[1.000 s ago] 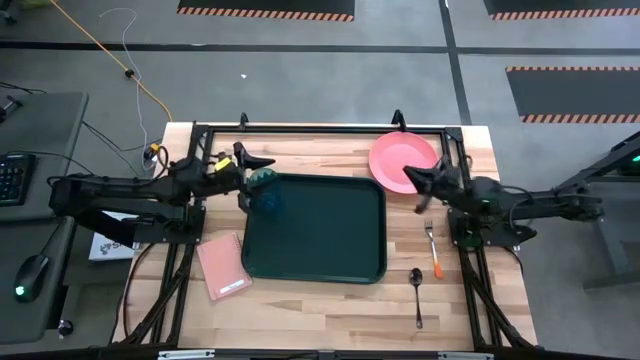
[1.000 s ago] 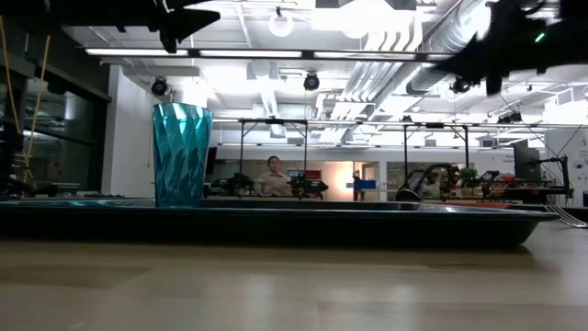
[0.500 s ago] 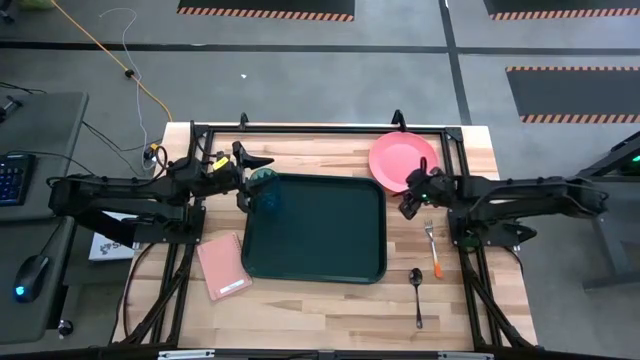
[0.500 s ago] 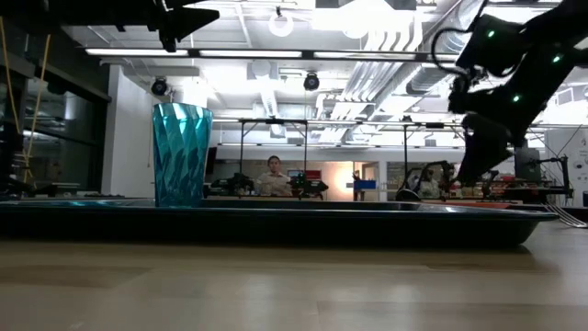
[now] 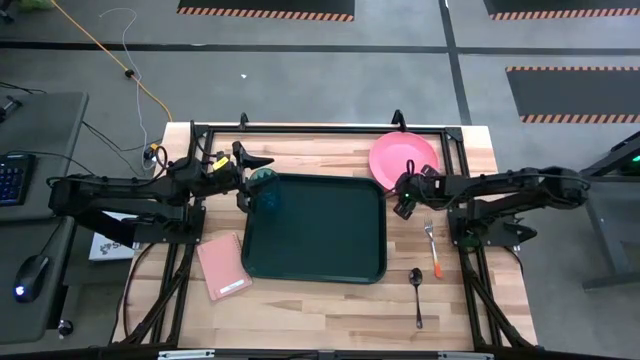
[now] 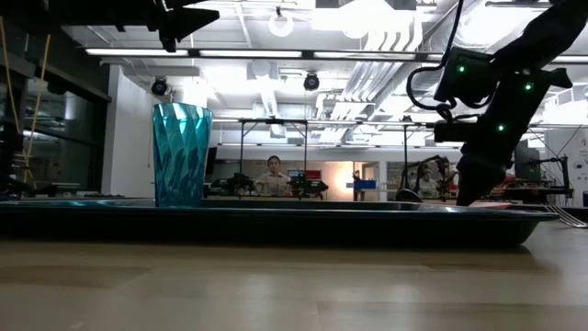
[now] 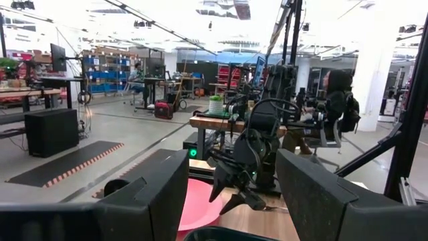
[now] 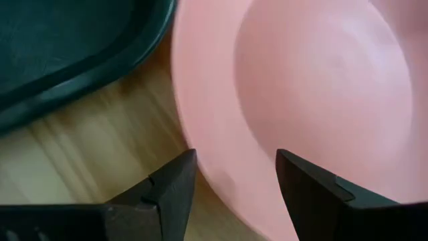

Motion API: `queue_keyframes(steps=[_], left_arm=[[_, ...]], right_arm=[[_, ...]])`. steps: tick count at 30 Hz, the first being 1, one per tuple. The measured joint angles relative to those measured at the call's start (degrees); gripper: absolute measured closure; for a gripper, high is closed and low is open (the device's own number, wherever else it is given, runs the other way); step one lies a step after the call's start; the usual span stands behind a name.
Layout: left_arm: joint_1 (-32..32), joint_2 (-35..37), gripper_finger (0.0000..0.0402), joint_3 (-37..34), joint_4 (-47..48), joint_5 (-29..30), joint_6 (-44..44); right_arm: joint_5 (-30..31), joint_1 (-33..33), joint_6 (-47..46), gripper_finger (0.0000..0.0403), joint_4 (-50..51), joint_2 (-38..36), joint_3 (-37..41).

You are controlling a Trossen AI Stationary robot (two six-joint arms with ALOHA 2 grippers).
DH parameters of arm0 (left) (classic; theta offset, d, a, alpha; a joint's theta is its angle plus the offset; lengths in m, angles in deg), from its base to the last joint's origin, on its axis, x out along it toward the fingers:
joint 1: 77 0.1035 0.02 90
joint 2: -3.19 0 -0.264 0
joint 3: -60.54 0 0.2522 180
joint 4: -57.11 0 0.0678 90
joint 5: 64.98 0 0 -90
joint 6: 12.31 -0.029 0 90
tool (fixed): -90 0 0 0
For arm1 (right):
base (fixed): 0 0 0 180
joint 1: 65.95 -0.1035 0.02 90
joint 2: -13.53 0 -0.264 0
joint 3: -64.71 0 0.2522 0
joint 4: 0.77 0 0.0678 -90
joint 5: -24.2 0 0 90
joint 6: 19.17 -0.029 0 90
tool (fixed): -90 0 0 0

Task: Pick and place plate/cup/fork/spoon on tray
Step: Put the pink plate on the black tray to the right side of the blue cup

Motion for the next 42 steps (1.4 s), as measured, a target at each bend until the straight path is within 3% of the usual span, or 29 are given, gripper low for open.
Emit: queue_keyframes(steps=[19,31,36,42], left_arm=[[0.0,0.0,0.0188,0.0,0.3,0.0,0.0],[0.0,0.0,0.0188,0.0,0.4,0.0,0.0],[0.0,0.0,0.0188,0.0,0.4,0.0,0.0],[0.0,0.0,0.0188,0.0,0.4,0.0,0.0]], right_arm=[[-3.8,0.0,3.6,0.0203,-1.6,1.3,0.2],[5.2,0.0,7.1,0.0211,-5.5,8.0,0.1],[7.6,0.0,7.1,0.0264,-5.8,9.6,0.1],[7.9,-0.1,8.1,0.0383,-4.5,9.1,0.3]])
